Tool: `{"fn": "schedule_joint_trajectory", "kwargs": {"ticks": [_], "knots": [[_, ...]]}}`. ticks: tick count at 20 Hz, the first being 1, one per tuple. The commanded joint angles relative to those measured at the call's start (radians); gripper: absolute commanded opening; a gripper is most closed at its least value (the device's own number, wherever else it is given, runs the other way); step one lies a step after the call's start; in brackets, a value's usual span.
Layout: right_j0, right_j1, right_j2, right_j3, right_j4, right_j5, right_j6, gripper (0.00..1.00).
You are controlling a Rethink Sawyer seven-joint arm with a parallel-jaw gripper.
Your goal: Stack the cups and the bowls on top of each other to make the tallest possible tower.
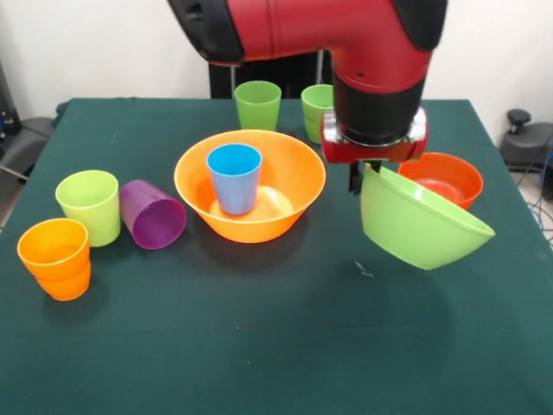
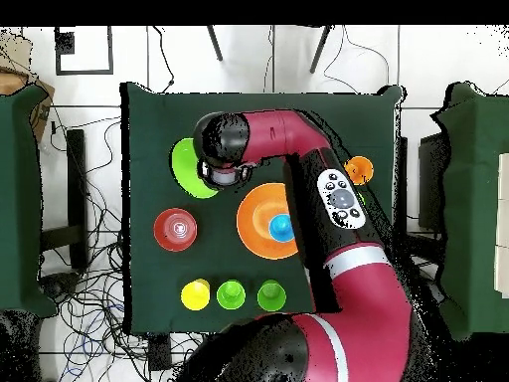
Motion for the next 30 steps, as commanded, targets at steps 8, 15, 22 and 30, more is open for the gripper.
{"fn": "schedule_joint_trajectory", "kwargs": {"ticks": [8,15,22,30], "knots": [[-0.04,-0.013,0.125,0.07,0.092,0.212,-0.249,0.0],[-0.1,0.011,0.181,0.142,0.117,0.194,-0.303,0.0],[-0.179,0.039,0.254,0.215,0.109,0.136,-0.327,0.0],[-0.251,0.053,0.328,0.251,0.104,0.151,-0.327,0.0]]}}
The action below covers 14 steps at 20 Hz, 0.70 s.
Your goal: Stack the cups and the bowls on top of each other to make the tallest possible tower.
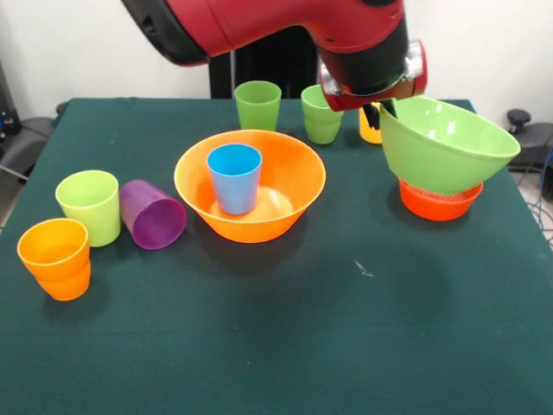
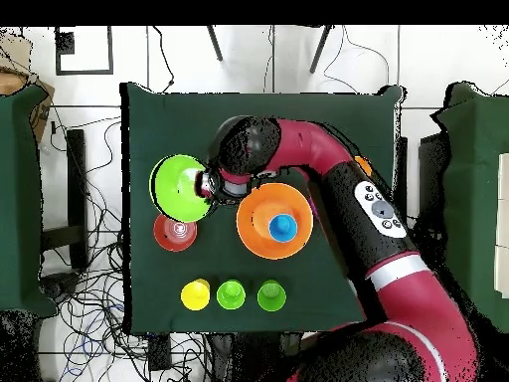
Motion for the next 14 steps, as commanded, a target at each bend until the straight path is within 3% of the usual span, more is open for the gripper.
{"fn": "schedule_joint_trajectory", "kwargs": {"ticks": [1,13,14], "knots": [[-0.043,0.049,0.096,0.081,0.003,0.014,-0.319,0.0],[-0.104,-0.016,0.187,0.184,0.029,0.034,-0.23,0.0],[-0.082,0.028,0.165,0.127,0.008,0.041,-0.24,0.0]]}}
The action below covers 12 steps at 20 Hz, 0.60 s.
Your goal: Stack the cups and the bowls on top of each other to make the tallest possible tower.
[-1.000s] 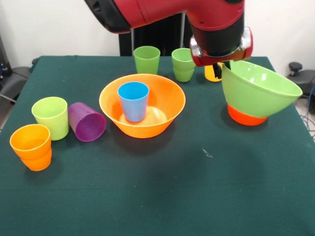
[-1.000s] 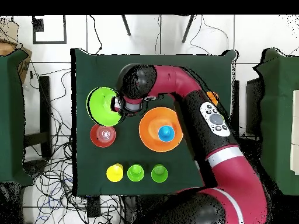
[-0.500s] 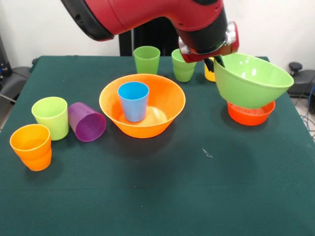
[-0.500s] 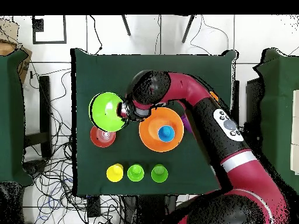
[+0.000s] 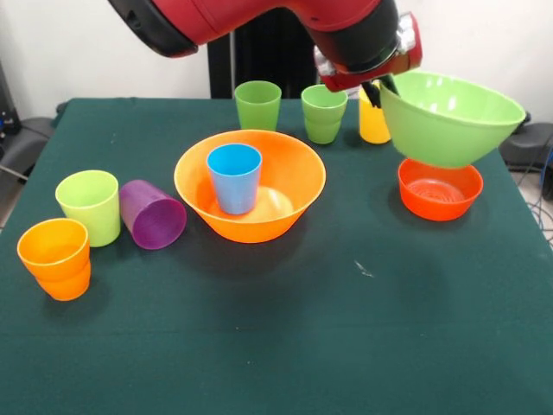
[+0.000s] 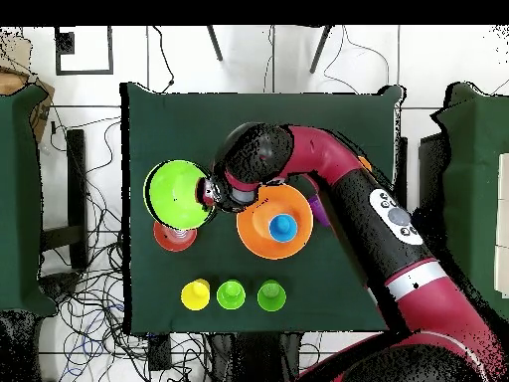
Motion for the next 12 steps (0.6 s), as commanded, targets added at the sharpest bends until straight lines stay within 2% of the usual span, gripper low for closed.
{"fn": "schedule_joint_trajectory", "kwargs": {"ticks": [1,7,12], "knots": [[0.012,0.033,0.051,0.044,0.005,0.037,-0.234,0.0],[-0.019,-0.007,0.073,0.086,-0.006,0.041,-0.232,0.0],[-0.047,0.027,0.065,0.084,-0.038,0.038,-0.259,0.0]]}}
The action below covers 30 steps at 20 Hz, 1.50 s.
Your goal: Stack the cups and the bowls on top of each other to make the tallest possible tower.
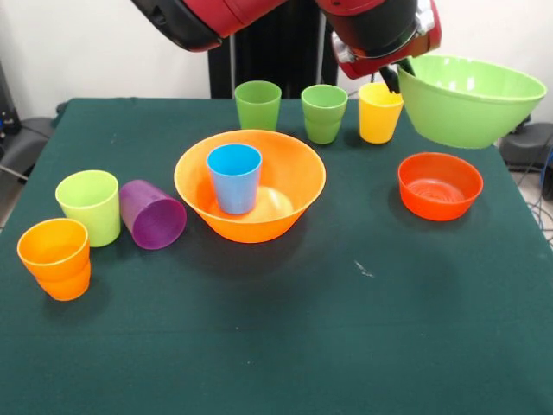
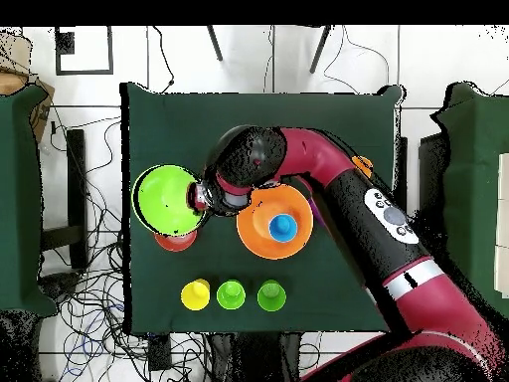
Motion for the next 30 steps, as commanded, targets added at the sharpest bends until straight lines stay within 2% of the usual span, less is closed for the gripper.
{"fn": "schedule_joint_trajectory", "kwargs": {"ticks": [1,10,17,30], "knots": [[-0.038,0.025,0.011,0.058,-0.041,0.029,-0.261,0.0],[-0.081,0.025,0.031,0.105,-0.061,0.009,-0.265,0.0],[-0.098,0.048,0.031,0.088,-0.079,0.026,-0.293,0.0],[-0.082,0.064,0.03,0.041,-0.089,0.071,-0.304,0.0]]}}
